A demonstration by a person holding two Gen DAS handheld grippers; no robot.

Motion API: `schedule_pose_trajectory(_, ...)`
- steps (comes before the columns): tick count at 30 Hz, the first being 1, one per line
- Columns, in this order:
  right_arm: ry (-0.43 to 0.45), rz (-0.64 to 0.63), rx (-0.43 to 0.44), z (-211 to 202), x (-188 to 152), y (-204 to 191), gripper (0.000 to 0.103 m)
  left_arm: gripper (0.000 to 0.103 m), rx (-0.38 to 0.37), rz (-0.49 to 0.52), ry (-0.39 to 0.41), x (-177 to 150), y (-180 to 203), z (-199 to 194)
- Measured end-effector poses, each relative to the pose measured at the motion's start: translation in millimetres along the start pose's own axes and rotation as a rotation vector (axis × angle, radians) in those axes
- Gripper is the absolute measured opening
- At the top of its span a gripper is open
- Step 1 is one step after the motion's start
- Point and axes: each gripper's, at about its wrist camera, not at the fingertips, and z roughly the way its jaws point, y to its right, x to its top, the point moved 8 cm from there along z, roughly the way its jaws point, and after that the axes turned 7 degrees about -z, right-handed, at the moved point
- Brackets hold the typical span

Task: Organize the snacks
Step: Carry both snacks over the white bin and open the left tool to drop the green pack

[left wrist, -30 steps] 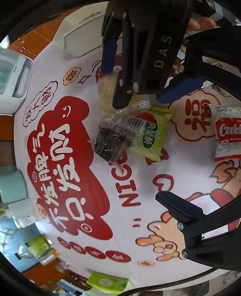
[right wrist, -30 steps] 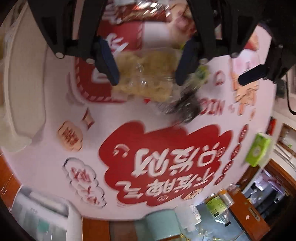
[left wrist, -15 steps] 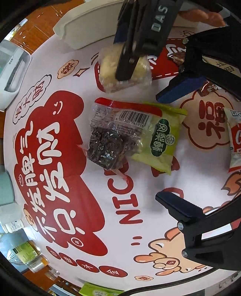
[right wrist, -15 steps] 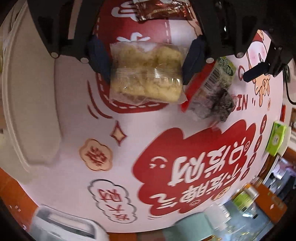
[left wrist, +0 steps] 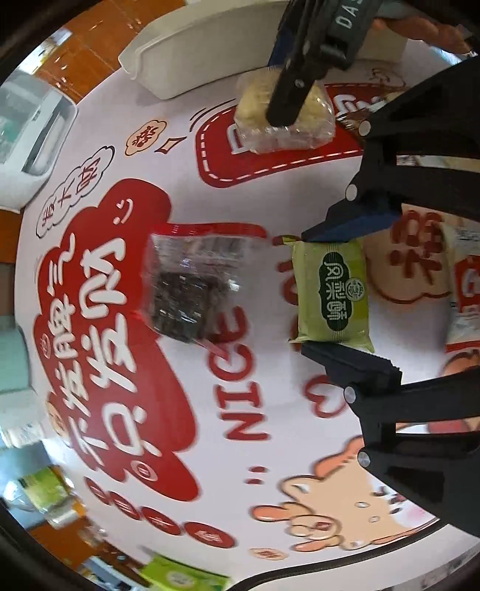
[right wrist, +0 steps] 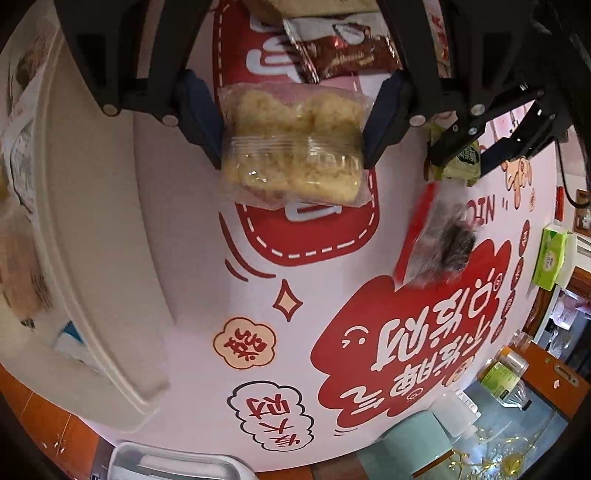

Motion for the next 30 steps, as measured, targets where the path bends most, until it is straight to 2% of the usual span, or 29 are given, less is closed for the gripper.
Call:
schedule_pose_trajectory(7,0.067,-0.023,0.056,-36.1,-13.2,-6.6,0.071,0.051,-0.027,-0.039,0.027,-33.3,-10.6,-41.4)
schedule_pose_trajectory(14,0.133,-0.089,0.113,-81.4,-34.9,-17.5,0.071,0.051,-0.053,0.014,0.096,-60.3,14.4,-103.7)
schedule_pose_trajectory(22,0.246,-0.161,0.126,-140.1,-60.4,-12.9,0.071,0.051,-0.079,0.099,0.202,-58.1,73.9,-160.8)
schedule_pose_trajectory(27,0.342,-0.133,0.097,-180.2,-63.9,21.4,0.071,0.051,-0.103,0.159,0.261,-46.6,122.2,-188.5)
schedule_pose_trajectory(30,0.405,-0.092,0.047,-207.5,-66.4,55.4,0.071,0.051,-0.121,0.202,0.295,-36.7,155.1,-202.3)
